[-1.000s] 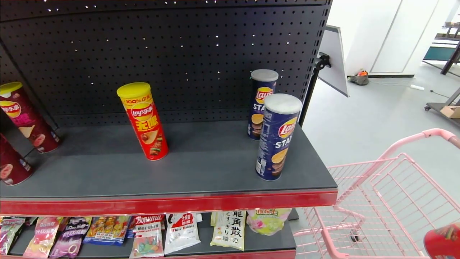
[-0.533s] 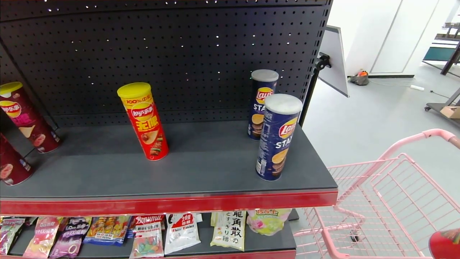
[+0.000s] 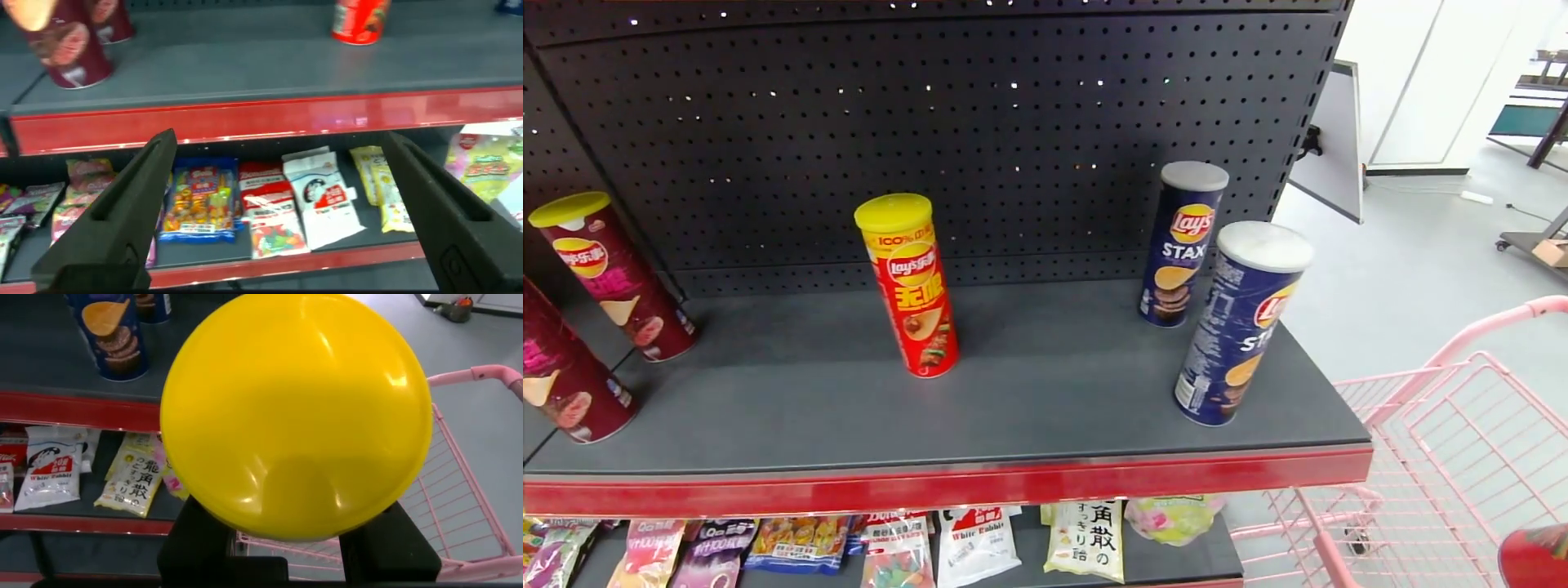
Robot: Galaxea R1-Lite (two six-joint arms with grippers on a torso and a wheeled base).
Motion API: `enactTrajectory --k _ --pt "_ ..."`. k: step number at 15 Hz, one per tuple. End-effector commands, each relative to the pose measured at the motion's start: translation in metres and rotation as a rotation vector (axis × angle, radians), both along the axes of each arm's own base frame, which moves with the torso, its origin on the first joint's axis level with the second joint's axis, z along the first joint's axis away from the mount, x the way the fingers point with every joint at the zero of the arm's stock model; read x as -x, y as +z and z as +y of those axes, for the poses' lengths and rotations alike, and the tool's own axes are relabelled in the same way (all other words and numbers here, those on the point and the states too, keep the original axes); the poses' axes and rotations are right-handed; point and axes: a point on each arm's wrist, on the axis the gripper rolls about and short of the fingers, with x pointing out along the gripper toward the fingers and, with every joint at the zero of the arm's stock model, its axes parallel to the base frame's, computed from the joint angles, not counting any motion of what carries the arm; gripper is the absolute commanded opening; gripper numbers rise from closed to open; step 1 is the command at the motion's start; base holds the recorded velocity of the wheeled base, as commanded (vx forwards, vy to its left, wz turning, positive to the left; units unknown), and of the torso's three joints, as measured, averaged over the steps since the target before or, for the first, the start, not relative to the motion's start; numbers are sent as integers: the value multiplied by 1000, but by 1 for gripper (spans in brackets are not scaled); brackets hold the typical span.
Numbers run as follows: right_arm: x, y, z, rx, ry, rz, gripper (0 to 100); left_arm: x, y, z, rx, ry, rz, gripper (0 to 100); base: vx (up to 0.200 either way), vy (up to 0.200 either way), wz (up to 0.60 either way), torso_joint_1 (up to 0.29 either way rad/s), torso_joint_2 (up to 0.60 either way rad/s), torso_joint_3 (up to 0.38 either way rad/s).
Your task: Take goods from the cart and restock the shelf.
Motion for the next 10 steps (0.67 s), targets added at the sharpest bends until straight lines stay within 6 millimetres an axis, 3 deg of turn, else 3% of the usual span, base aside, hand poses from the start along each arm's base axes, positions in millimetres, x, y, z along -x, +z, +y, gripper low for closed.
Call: enactTrajectory --k 1,10 --pt "0 0 0 1 0 2 0 0 0 0 0 -1 1 100 0 200 0 -2 -2 7" --pt "0 0 0 1 0 2 0 0 0 0 -2 -1 0 100 0 200 0 3 2 3"
